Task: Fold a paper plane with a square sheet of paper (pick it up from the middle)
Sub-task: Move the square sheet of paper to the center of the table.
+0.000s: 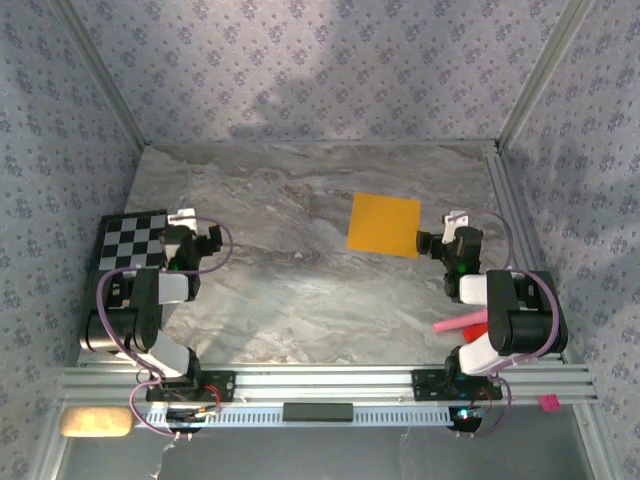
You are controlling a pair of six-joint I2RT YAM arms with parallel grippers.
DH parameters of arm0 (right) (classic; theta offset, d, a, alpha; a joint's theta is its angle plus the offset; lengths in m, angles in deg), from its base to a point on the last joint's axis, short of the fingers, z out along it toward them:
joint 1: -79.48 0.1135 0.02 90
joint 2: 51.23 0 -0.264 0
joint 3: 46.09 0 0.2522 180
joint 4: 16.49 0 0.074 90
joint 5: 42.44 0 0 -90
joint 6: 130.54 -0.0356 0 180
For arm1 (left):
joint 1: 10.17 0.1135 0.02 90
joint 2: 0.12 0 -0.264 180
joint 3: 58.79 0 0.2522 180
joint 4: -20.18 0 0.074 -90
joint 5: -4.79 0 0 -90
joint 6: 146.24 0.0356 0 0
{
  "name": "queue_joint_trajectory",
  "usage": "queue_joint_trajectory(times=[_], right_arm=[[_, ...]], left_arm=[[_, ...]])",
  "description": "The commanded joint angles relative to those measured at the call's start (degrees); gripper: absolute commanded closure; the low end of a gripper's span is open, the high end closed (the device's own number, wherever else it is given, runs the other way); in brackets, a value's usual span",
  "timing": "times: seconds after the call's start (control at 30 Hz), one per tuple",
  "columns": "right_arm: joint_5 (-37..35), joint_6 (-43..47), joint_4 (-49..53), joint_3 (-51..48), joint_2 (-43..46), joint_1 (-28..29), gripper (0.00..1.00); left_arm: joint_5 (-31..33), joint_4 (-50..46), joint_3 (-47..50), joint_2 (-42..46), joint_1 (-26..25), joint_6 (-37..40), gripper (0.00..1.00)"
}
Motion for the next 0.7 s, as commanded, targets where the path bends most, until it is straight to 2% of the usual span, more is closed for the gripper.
queue_joint_trajectory(times=[0.0,0.67], right_arm=[[0.7,-0.5,-0.4,1.3,-0.4,-0.3,0.0],[0.7,-0.5,-0.6,1.2,-0.4,-0.3,0.0]], left_arm=[[-0.4,2.2,0.2,-0.2,-0.1,-0.4,0.0],[-0.4,2.2,0.2,-0.2,-0.1,-0.4,0.0]])
